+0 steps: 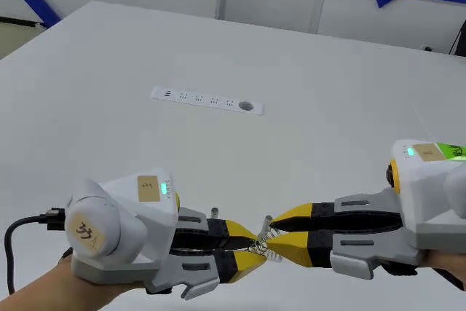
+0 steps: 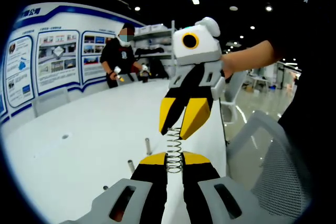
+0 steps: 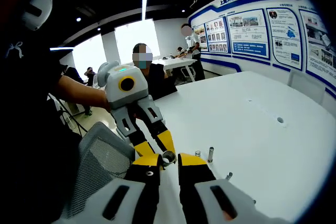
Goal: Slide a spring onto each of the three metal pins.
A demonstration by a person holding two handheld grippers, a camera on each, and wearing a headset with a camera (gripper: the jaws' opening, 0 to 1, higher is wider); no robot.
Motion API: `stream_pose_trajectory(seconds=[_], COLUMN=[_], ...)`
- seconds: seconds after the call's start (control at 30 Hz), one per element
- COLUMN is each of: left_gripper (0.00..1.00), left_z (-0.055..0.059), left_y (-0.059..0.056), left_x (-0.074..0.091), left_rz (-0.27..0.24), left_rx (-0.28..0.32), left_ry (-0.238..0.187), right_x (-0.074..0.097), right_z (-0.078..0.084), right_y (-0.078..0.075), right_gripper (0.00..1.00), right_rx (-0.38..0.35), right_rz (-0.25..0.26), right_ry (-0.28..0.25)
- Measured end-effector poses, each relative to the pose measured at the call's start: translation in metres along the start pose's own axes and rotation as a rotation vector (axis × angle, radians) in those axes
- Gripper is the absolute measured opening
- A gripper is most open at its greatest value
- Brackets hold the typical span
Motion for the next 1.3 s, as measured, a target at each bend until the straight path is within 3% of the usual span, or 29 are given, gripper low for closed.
stream_pose_trajectory(seconds=[0.27, 0.4, 0.83, 1.1, 1.2, 1.3], left_gripper=[0.08, 0.08, 0.09, 0.11, 0.21, 0.25], left_z=[-0.005, -0.003, 0.001, -0.003, 0.001, 0.002], left_y=[0.001, -0.001, -0.004, 0.003, 0.010, 0.014], left_x=[-0.001, -0.003, -0.004, -0.004, -0.001, 0.002], left_rz=[0.004, 0.024, 0.060, 0.012, -0.036, -0.041], left_rx=[0.002, -0.015, 0.002, 0.023, 0.014, 0.041], left_ry=[-0.009, 0.020, 0.042, 0.011, 0.046, 0.038], right_x=[-0.003, -0.005, -0.011, -0.008, -0.004, 0.001], right_z=[-0.003, -0.003, -0.003, -0.010, -0.014, -0.013], right_y=[0.003, 0.006, 0.013, 0.008, 0.005, 0.000], right_gripper=[0.11, 0.11, 0.11, 0.10, 0.10, 0.10], right_rx=[0.010, 0.025, 0.131, 0.142, 0.139, 0.151], right_rz=[-0.013, -0.027, -0.052, -0.012, 0.001, 0.031], right_ry=[-0.014, 0.012, 0.068, 0.050, 0.032, 0.038])
Point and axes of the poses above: the centre of the closed fingertips' face, and the gripper's own axes: x roughly backward along the fingers, y roughly to its left, z roughly out of its underside, the point moved 8 cm from there along x, roughly backward along the fingers, and after that the axes turned 5 degrees about -y, right-handed, at the moved point
